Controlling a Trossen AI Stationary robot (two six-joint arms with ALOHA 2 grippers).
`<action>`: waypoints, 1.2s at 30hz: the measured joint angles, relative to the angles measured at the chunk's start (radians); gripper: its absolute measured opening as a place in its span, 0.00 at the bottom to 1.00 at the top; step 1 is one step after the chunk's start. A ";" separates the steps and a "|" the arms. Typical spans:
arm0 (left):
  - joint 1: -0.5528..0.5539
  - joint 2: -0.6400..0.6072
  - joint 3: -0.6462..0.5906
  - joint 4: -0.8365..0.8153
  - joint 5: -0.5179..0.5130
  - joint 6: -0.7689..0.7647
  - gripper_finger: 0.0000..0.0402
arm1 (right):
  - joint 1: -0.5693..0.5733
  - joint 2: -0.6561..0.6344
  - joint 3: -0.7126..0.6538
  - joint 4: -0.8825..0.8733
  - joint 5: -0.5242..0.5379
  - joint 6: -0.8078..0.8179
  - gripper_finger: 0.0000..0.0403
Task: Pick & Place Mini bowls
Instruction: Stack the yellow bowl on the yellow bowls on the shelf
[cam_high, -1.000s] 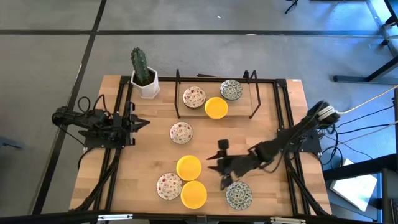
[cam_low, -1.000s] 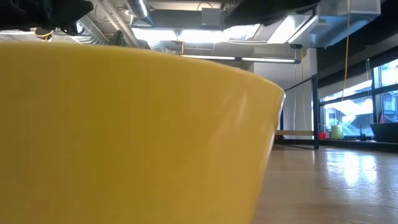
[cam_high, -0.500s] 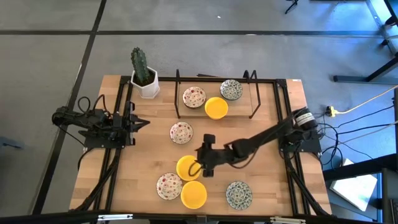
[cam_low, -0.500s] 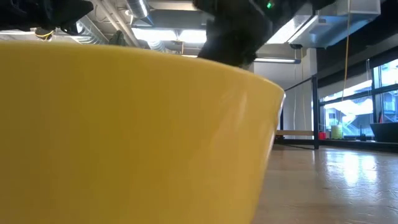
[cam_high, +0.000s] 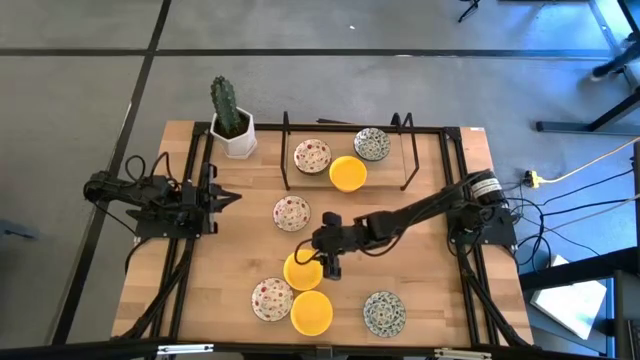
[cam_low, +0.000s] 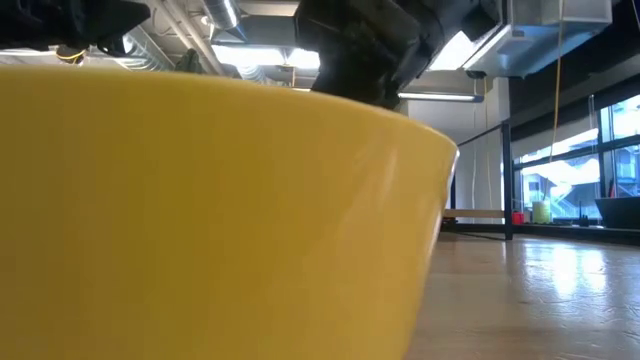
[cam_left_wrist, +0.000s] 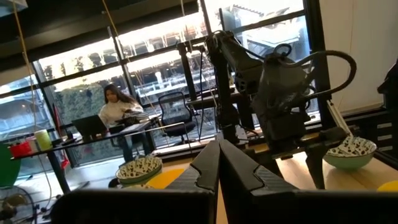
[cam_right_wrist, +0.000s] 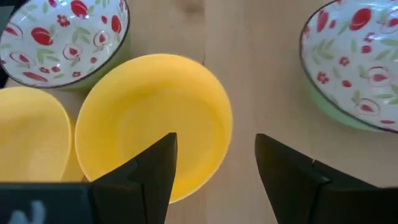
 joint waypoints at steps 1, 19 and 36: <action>0.000 0.000 0.000 -0.002 0.000 0.000 0.01 | 0.000 0.007 0.001 0.003 0.000 -0.001 0.54; 0.000 0.000 0.000 -0.012 -0.032 -0.014 0.01 | -0.010 0.105 0.000 0.023 0.005 0.000 0.54; 0.000 0.000 0.000 -0.018 -0.034 -0.016 0.01 | -0.022 0.095 0.003 -0.002 0.046 -0.015 0.03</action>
